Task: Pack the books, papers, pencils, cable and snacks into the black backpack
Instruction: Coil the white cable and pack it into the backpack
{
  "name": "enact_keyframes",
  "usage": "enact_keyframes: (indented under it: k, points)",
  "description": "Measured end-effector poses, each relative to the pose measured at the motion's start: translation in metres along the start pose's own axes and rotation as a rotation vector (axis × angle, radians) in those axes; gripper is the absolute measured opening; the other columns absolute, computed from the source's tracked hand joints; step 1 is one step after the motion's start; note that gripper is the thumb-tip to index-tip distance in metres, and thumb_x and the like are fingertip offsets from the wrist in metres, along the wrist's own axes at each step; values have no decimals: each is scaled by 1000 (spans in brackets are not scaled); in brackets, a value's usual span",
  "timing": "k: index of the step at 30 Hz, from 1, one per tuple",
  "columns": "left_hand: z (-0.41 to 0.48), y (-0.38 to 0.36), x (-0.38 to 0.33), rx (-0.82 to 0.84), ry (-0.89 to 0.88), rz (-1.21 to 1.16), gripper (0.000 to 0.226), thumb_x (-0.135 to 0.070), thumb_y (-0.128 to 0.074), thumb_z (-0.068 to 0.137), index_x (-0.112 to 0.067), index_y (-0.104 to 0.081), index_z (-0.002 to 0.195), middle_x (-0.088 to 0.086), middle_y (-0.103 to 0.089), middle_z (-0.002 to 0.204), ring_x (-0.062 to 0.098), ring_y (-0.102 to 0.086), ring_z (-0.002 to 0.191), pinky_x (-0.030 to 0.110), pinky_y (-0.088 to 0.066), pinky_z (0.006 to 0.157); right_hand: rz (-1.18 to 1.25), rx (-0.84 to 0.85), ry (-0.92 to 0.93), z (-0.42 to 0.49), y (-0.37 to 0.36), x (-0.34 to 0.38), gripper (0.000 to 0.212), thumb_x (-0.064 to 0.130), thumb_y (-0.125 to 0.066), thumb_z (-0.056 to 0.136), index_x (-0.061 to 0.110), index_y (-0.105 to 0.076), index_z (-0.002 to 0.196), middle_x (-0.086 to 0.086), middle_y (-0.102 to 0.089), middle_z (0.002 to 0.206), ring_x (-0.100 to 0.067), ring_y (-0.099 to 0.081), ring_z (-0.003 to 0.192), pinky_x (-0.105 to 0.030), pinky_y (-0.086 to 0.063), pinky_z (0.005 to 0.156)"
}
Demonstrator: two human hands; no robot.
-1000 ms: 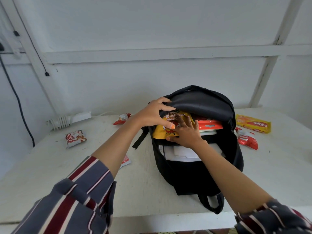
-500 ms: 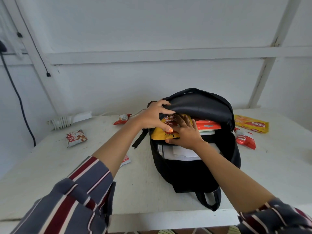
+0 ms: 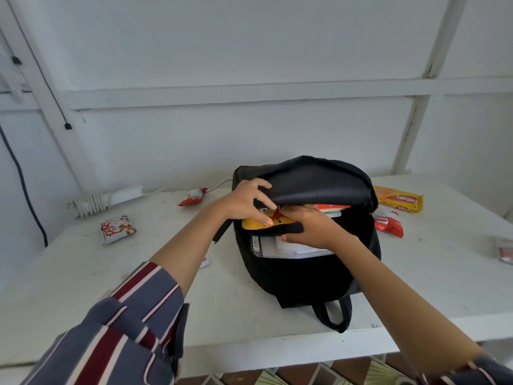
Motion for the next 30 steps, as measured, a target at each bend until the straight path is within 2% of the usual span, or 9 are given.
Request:
enact_keyframes:
  k: [2, 7, 9, 12, 16, 17, 20, 25, 30]
  points:
    - [-5, -10, 5, 40, 18, -15, 31, -27, -78, 73, -24, -71, 103, -6, -26, 147, 19, -15, 137, 41, -20, 113, 69, 46, 10, -15, 6, 10, 54, 32, -61, 88, 24, -44, 138, 4, -42, 144, -17, -40, 130, -29, -34, 107]
    - [-18, -16, 2, -5, 31, -27, 27, -24, -76, 75, -26, -71, 102, -8, -23, 152, 19, -12, 140, 44, -16, 114, 126, 109, 1, -37, 20, 25, 48, 21, -57, 91, 21, -45, 138, 6, -48, 139, -9, -44, 125, -13, -29, 94]
    - [-24, -6, -4, -96, 3, -40, 31, -23, -74, 77, -26, -69, 107, -6, -31, 149, 18, -18, 139, 39, -18, 114, 148, 101, 24, -33, 27, 33, 46, 19, -57, 91, 21, -48, 136, 4, -51, 136, -11, -47, 122, -15, -31, 93]
    - [-35, 16, -5, -243, -4, -132, 32, -23, -72, 80, -24, -67, 112, -4, -45, 140, 11, -34, 131, 24, -23, 102, 176, 29, 66, -19, 39, 48, 46, 19, -59, 90, 19, -50, 135, 2, -53, 135, -15, -49, 122, -21, -35, 98]
    - [-62, 52, 13, -461, 46, -240, 34, -15, -70, 82, -16, -65, 115, 3, -58, 122, 13, -51, 118, 21, -34, 97, 241, -45, 145, 7, 50, 80, 48, 17, -57, 91, 18, -46, 137, 1, -50, 138, -6, -50, 105, -16, -35, 91]
    - [-70, 58, 21, -491, 80, -223, 36, -15, -69, 82, -15, -63, 118, 4, -59, 122, 15, -52, 116, 21, -36, 95, 242, -54, 163, 14, 49, 88, 49, 17, -57, 91, 18, -45, 138, 1, -48, 140, -7, -50, 107, -17, -34, 92]
    - [-95, 72, 49, -517, 208, -122, 44, -24, -69, 83, -16, -58, 125, 5, -56, 128, 19, -51, 117, 26, -37, 96, 208, -44, 207, 40, 38, 113, 51, 18, -56, 91, 15, -41, 140, -1, -42, 145, -15, -40, 130, -18, -28, 101]
    - [-136, 84, 102, -529, 400, 11, 47, -34, -69, 82, -17, -58, 124, 3, -53, 131, 19, -48, 121, 34, -38, 101, 160, 36, 248, 82, 4, 150, 55, 19, -56, 91, 14, -36, 142, -2, -35, 149, -18, -33, 136, -27, -24, 110]
    - [-171, 94, 160, -480, 547, 50, 49, -35, -70, 81, -22, -56, 127, 1, -48, 137, 20, -43, 126, 39, -37, 103, 127, 111, 238, 123, -33, 182, 56, 19, -54, 92, 13, -34, 143, -4, -36, 148, -20, -37, 133, -29, -28, 107]
Point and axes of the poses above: each hand's wrist, its own z-axis towards the middle knuckle, its own y-axis out of the back of the hand, x = y × z, the point moved 8 cm from there along z, towards the middle knuckle
